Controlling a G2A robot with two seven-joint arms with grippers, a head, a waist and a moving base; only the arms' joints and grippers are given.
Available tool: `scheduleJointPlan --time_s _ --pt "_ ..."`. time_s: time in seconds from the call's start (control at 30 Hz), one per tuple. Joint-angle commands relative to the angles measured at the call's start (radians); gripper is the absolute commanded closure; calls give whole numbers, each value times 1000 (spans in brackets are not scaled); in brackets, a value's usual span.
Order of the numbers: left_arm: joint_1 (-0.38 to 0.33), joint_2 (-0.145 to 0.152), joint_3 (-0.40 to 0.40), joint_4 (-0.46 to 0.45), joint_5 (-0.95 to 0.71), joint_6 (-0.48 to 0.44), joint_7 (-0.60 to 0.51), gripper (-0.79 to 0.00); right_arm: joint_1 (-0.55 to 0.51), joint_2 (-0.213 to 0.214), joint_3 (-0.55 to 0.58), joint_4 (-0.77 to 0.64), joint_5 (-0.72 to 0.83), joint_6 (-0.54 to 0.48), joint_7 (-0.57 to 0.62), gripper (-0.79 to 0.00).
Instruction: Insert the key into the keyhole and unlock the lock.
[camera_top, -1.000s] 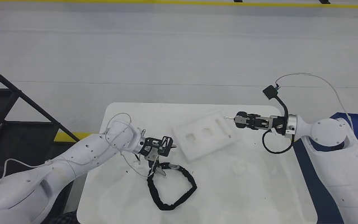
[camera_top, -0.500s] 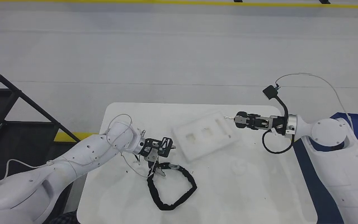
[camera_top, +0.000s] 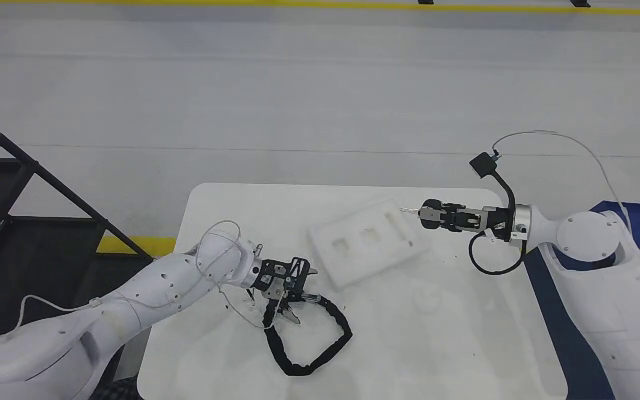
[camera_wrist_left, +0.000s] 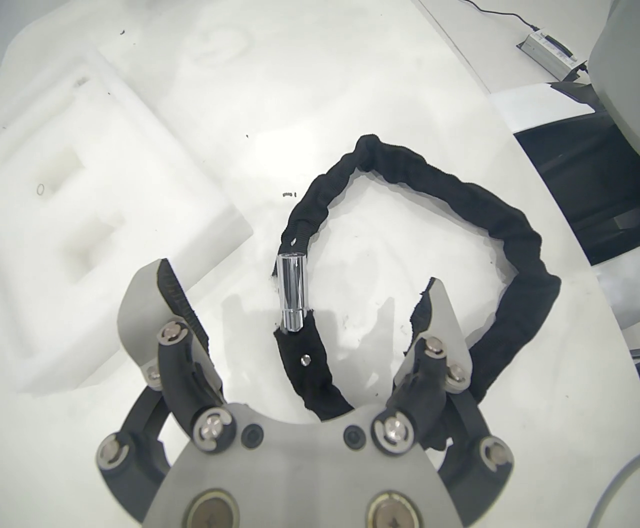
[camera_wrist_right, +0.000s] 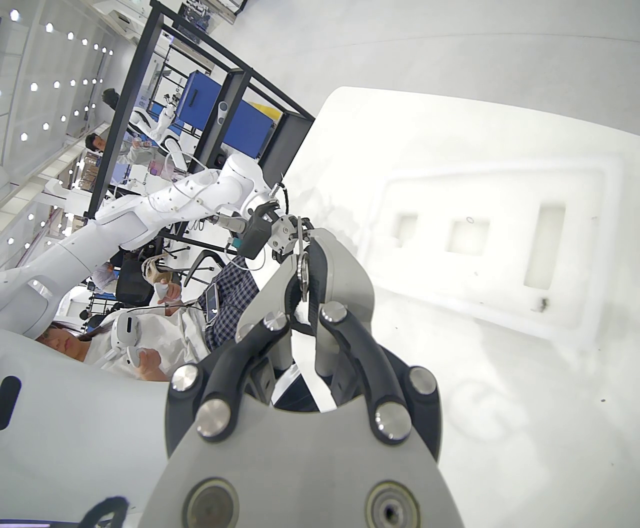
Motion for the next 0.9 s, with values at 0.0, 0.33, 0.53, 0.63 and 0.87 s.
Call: scheduleJointPlan --time_s 0.0,0.33,0.53,0.63,0.87 --pt "3 -8 2 27 24 5 36 -785 0 0 0 0 0 0 0 0" --pt "13 -79 16 157 90 24 126 -785 0 0 0 0 0 0 0 0" --pt "16 -119 17 219 115 50 145 -637 0 0 0 0 0 0 0 0" --pt "15 -134 18 246 133 55 164 -302 0 0 0 0 0 0 0 0" --pt "12 -162 18 297 163 57 202 0 0 0 0 0 0 0 0 0"
